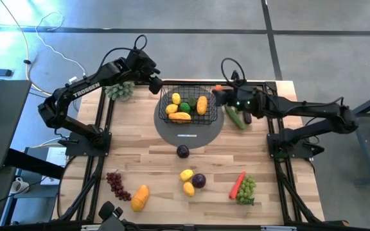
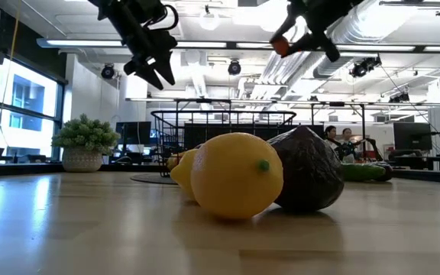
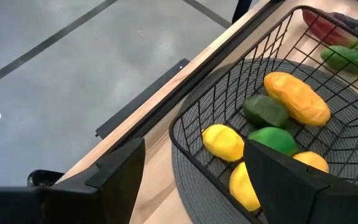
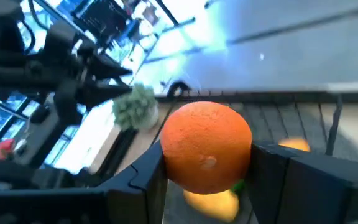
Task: Build produce basket
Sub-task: Put the orange into the wire basket
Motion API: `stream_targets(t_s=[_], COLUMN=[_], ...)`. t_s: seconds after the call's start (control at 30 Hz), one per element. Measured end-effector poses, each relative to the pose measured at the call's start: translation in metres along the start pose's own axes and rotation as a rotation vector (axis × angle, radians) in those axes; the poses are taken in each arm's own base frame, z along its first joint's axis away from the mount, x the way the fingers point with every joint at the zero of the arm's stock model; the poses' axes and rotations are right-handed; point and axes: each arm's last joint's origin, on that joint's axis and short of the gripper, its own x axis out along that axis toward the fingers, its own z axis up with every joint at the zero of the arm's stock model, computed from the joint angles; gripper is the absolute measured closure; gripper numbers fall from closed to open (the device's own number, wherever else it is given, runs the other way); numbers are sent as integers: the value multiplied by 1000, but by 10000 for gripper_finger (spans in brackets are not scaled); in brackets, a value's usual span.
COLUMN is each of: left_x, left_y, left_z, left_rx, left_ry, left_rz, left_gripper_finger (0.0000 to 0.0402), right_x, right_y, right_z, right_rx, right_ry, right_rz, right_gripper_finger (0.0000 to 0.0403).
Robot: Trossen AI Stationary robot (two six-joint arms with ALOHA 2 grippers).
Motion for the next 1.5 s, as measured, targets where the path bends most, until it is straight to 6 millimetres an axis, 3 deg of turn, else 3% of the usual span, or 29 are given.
stream_targets(t_s=[0.2, 0.37, 0.77, 1.17, 1.5], left_x=[0, 0, 0, -4, -13], left_y=[-1, -3, -5, -43, -86], left_z=[-2, -5, -6, -9, -17], left_rx=[-50, -88, -145, -128, -81], left_ry=[24, 50, 59, 68, 98], left_rz=[-5, -6, -8, -95, -238], left_gripper_finger=[138, 138, 138, 138, 138], right_x=[25, 53, 112, 144, 149], right_y=[1, -9, -45, -64, -68], right_z=[20, 26, 8, -22, -28], right_rx=[-118, -204, -384, -429, -444], right_ry=[-101, -75, 131, 277, 306], right_rz=[106, 185, 175, 159, 154], right_gripper_finger=[255, 255, 253, 253, 253])
